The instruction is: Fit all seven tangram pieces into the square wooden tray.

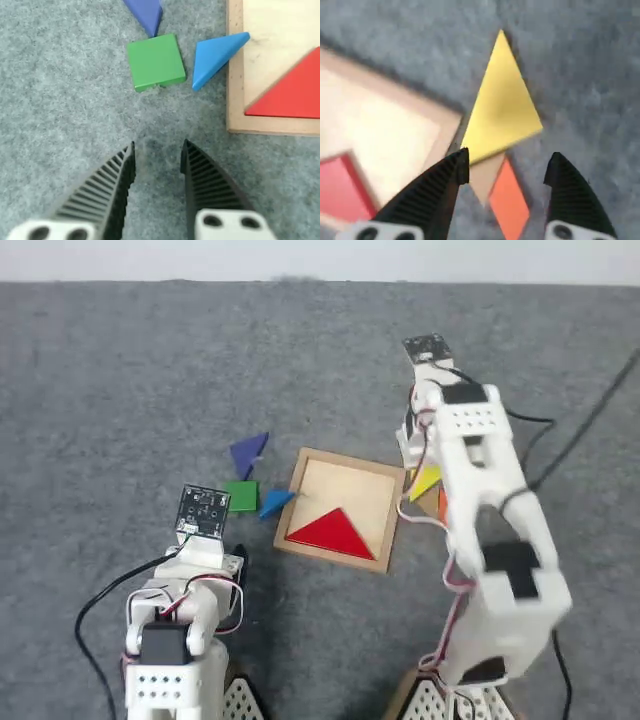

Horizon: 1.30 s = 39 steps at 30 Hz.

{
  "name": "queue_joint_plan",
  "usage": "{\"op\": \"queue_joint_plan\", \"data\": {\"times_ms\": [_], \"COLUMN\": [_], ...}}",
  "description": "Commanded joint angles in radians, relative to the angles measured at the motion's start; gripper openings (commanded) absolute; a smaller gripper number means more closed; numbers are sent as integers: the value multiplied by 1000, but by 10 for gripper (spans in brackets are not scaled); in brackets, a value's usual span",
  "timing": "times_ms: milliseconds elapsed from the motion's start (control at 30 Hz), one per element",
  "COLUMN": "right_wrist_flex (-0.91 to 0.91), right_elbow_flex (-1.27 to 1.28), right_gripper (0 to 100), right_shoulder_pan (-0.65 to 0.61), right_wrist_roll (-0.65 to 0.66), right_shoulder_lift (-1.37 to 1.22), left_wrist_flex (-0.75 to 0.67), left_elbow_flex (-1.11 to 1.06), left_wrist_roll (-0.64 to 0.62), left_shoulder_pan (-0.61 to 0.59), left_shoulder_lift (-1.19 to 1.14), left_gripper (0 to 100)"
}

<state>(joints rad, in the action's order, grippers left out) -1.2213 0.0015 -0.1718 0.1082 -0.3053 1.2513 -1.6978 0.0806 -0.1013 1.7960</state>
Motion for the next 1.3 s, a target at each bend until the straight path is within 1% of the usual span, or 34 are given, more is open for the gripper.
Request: {"op": "queue_joint_plan", "data": {"times_ms": [0, 233, 433, 533, 700, 767, 867, 1000, 1133, 1267], "right_wrist_flex": [-10, -12, -84, -124, -165, -165, -160, -159, -102, -110], "right_elbow_flex": [-161, -252, -298, -316, -319, -321, -319, -282, -230, -230], "right_gripper": [260, 260, 262, 303, 351, 353, 354, 354, 354, 354], "right_shoulder_pan": [-4, -2, 71, 97, 101, 116, 127, 96, 94, 111], "right_wrist_roll": [-17, -15, -28, -29, -35, -40, -80, -120, -138, -138], "right_shoulder_lift": [-110, -280, -360, -381, -380, -360, -274, -206, -262, -335], "left_wrist_flex": [5, 5, 5, 5, 5, 5, 5, 5, 5, 5], "left_elbow_flex": [16, 16, 16, 16, 16, 16, 16, 16, 16, 16], "left_wrist_roll": [3, 3, 3, 3, 3, 3, 3, 3, 3, 3], "left_shoulder_pan": [-2, -2, -2, -2, -2, -2, -2, -2, -2, -2], "left_shoulder_lift": [17, 17, 17, 17, 17, 17, 17, 17, 17, 17], "left_gripper": [148, 148, 148, 148, 148, 148, 148, 148, 148, 148]}}
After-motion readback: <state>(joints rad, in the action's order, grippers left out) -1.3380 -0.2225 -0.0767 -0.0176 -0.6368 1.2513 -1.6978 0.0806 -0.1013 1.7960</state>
